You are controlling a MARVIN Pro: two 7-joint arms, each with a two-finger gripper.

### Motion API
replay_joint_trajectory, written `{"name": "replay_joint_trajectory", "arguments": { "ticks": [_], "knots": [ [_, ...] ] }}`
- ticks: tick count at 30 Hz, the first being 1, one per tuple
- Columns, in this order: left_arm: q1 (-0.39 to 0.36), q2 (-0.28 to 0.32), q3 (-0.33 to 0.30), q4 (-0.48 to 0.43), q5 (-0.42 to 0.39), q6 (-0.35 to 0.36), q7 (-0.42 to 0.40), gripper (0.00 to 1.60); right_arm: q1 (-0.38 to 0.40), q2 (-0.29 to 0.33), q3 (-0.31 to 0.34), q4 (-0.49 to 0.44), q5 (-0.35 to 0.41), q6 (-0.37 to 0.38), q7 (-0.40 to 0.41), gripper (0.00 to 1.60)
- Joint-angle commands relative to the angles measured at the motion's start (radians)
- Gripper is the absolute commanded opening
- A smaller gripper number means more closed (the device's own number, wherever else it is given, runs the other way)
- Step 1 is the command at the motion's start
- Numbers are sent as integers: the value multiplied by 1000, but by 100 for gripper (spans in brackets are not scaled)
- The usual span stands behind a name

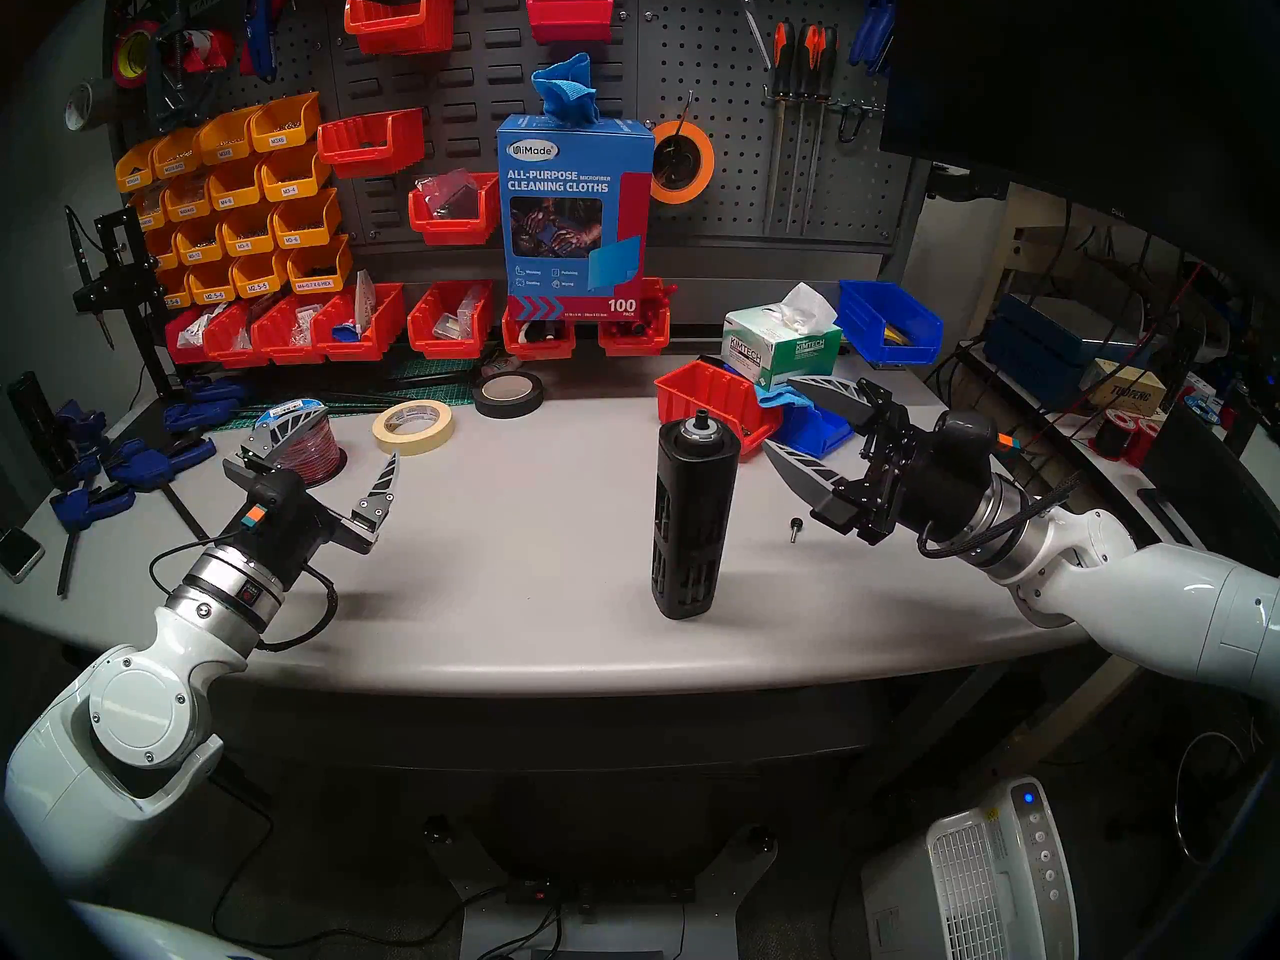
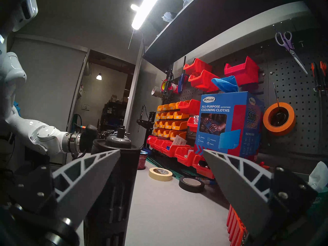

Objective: Pick a screwdriver bit and insert it into the screwdriver

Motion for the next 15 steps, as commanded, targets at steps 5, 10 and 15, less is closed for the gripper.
{"name": "replay_joint_trajectory", "arguments": {
  "ticks": [5,10,15],
  "knots": [
    [-15,3,-11,-18,2,-6,3,160,37,8,26,-20,-4,38,87,160],
    [-15,3,-10,-18,2,-6,3,160,42,8,28,-29,-5,60,111,160],
    [-15,4,-10,-18,2,-6,3,160,48,8,30,-42,-8,84,136,160]
  ]
}}
